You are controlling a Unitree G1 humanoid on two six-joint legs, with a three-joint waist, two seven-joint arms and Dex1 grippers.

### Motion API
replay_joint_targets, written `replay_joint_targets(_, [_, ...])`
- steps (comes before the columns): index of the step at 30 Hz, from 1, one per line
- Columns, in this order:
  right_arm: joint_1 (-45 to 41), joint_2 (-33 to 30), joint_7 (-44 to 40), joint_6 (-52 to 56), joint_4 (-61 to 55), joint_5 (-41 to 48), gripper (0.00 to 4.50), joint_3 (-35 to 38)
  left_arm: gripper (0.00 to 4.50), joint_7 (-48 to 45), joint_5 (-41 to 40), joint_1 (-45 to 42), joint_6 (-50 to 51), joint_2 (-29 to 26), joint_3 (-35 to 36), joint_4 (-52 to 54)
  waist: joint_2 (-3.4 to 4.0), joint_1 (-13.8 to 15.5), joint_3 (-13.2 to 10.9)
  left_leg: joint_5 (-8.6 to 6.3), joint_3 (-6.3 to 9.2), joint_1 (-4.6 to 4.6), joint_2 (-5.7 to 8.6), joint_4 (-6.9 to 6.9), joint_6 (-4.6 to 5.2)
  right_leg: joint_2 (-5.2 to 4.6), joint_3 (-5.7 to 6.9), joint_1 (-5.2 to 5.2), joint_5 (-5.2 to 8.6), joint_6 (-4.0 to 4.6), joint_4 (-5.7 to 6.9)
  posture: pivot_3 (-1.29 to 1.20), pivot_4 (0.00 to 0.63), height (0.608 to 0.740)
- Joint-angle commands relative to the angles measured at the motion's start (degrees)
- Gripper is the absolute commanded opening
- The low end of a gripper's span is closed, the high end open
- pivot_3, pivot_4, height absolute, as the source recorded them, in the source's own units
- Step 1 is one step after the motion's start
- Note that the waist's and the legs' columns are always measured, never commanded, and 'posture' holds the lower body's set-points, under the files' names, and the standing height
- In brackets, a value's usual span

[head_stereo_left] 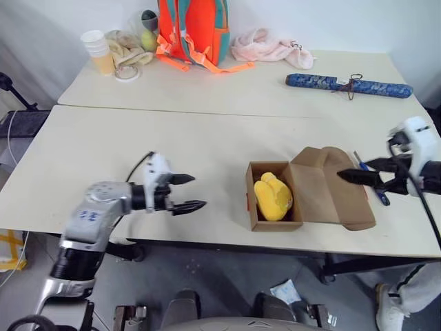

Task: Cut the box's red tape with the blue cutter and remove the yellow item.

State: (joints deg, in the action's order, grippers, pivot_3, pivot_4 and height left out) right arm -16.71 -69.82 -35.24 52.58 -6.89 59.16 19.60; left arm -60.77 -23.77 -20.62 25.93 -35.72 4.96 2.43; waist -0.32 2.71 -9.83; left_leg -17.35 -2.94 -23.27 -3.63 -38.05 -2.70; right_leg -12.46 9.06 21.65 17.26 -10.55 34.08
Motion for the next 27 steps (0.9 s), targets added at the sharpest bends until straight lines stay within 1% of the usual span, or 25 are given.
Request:
replay_joint_targets(1, [3.8,2.7,-10.5,-10.6,-3.1,-4.5,4.5,8.7,4.45,-2.6,-3.5,2.7,-7.6,-0.8,7.0,-1.0,0.0,-0.1,0.0,0.0,0.0,0.04,-0.01,-0.01,0.0,0.0,-0.01,-0.03,0.0,0.0,0.0,0.0,0.15,0.74])
replay_joint_targets(2, [5.1,3.6,-12.4,-13.0,-3.9,-6.2,4.5,9.4,4.45,-2.6,-3.8,3.4,-8.9,-1.1,8.7,-2.0,-0.01,-0.1,0.0,0.0,0.0,0.04,0.0,-0.01,0.0,0.0,-0.01,-0.04,0.0,0.0,0.0,0.0,0.15,0.74])
replay_joint_targets(3, [6.6,4.8,-15.7,-18.3,-4.8,-9.3,4.5,9.6,4.45,-3.5,-3.4,4.9,-9.6,-2.8,10.1,-3.5,-0.01,-0.2,0.0,0.0,0.0,0.04,-0.02,-0.02,0.0,0.01,-0.01,-0.05,0.0,0.0,0.01,0.0,0.15,0.74])
replay_joint_targets(5, [9.3,6.9,-24.5,-27.8,-5.9,-13.3,4.5,9.4,4.49,-6.8,-1.7,9.1,-10.6,-8.1,12.2,-8.4,-0.01,-0.4,0.0,0.0,0.0,0.07,-0.03,0.01,0.0,0.02,-0.01,-0.06,0.0,0.0,0.02,0.0,0.15,0.74])
replay_joint_targets(6, [10.2,7.6,-27.7,-28.9,-5.9,-13.0,4.5,9.7,4.49,-8.0,-1.2,10.9,-11.2,-10.4,13.1,-11.1,-0.01,-0.9,0.0,0.0,-0.01,0.13,-0.04,0.08,0.0,0.03,-0.01,-0.05,0.0,0.0,0.02,0.0,0.15,0.74])
replay_joint_targets(7, [10.8,8.8,-28.9,-31.9,-6.5,-14.5,4.5,9.7,4.49,-8.6,-1.7,11.9,-11.6,-11.7,14.5,-13.5,0.0,-1.3,0.0,0.0,-0.04,0.18,-0.04,0.12,0.0,0.02,-0.01,-0.05,0.0,0.0,0.01,0.0,0.15,0.74])
replay_joint_targets(10, [15.4,11.2,-31.8,-35.5,-8.2,-16.7,4.5,12.2,4.49,-9.8,-2.9,13.0,-12.6,-14.8,17.6,-18.7,-0.01,-1.3,0.0,0.0,-0.05,0.19,-0.04,0.13,0.0,0.02,-0.01,-0.05,0.0,0.0,0.01,0.0,0.15,0.74])
replay_joint_targets(12, [18.3,13.0,-31.5,-35.7,-9.0,-16.7,4.5,14.9,4.49,-9.9,-3.8,12.2,-11.7,-15.5,18.6,-18.9,-0.05,-0.9,0.0,0.0,-0.02,0.18,-0.04,0.09,0.0,0.01,0.0,-0.09,0.0,0.0,0.05,0.0,0.15,0.74])
replay_joint_targets(13, [19.0,13.9,-31.1,-36.4,-9.5,-17.1,4.5,15.6,4.49,-10.1,-5.1,11.6,-9.4,-15.7,18.6,-17.6,-0.06,-0.7,0.0,0.0,-0.02,0.16,-0.03,0.06,0.0,-0.01,0.0,-0.1,0.0,0.0,0.03,0.0,0.15,0.74])
replay_joint_targets(14, [19.7,14.4,-30.7,-36.4,-10.1,-17.2,4.5,15.9,4.49,-11.0,-7.7,11.6,-3.9,-16.4,18.0,-14.8,-0.06,-0.5,0.0,-0.01,-0.03,0.16,-0.03,0.03,0.0,-0.01,0.0,-0.13,0.0,-0.01,0.03,0.0,0.15,0.74])
replay_joint_targets(17, [21.8,17.3,-28.9,-36.4,-13.0,-17.3,4.5,16.1,4.49,-9.6,-10.9,6.8,4.0,-15.3,12.4,-4.4,-0.06,-0.2,0.0,-0.01,-0.02,0.21,-0.04,0.0,0.0,0.0,-0.02,-0.14,0.0,-0.01,0.13,0.0,0.15,0.74])
replay_joint_targets(19, [23.0,18.2,-28.7,-36.7,-14.5,-17.6,4.5,16.1,4.49,-7.3,-12.2,0.2,9.8,-13.4,7.7,-0.5,-0.06,0.2,0.0,-0.01,-0.01,0.21,-0.04,-0.06,-0.01,0.0,-0.05,-0.14,0.0,-0.01,0.2,0.0,0.15,0.74])
replay_joint_targets(20, [23.2,18.1,-28.8,-36.7,-14.8,-17.7,4.5,16.3,4.49,-5.9,-12.0,-5.5,13.6,-11.6,3.6,0.8,-0.06,0.4,0.0,0.0,0.0,0.21,-0.04,-0.1,-0.01,0.0,-0.05,-0.15,0.0,-0.01,0.23,0.0,0.15,0.74])
replay_joint_targets(21, [23.5,17.0,-29.8,-36.0,-14.6,-17.5,4.5,16.9,4.49,-5.7,-11.7,-12.2,17.4,-9.6,-1.3,1.7,-0.06,0.6,0.0,-0.01,0.0,0.21,-0.03,-0.14,0.0,0.0,-0.06,-0.17,-0.01,-0.01,0.25,0.0,0.15,0.74])
replay_joint_targets(22, [23.6,16.2,-30.5,-35.4,-14.4,-17.3,4.5,17.2,4.49,-5.8,-11.4,-16.8,20.0,-8.3,-4.6,2.0,-0.1,0.8,0.0,-0.01,-0.01,0.2,-0.02,-0.18,0.0,0.0,-0.07,-0.17,-0.01,-0.01,0.26,0.0,0.15,0.74])
replay_joint_targets(25, [23.1,13.5,-32.3,-33.1,-13.8,-16.0,4.5,17.9,4.49,-5.7,-10.7,-29.0,28.3,-4.2,-13.0,1.1,-0.15,0.2,0.0,-0.02,-0.03,0.21,-0.02,-0.2,0.01,0.0,-0.07,-0.18,-0.01,-0.02,0.28,0.0,0.15,0.74])
replay_joint_targets(27, [22.2,11.9,-33.3,-32.5,-13.6,-16.1,4.5,17.3,4.49,-6.7,-6.7,-35.5,26.8,-0.9,-19.8,-0.5,-0.15,-0.5,0.0,-0.02,-0.04,0.27,-0.02,-0.05,0.01,0.02,-0.07,-0.13,-0.01,-0.02,0.29,0.0,0.15,0.74])
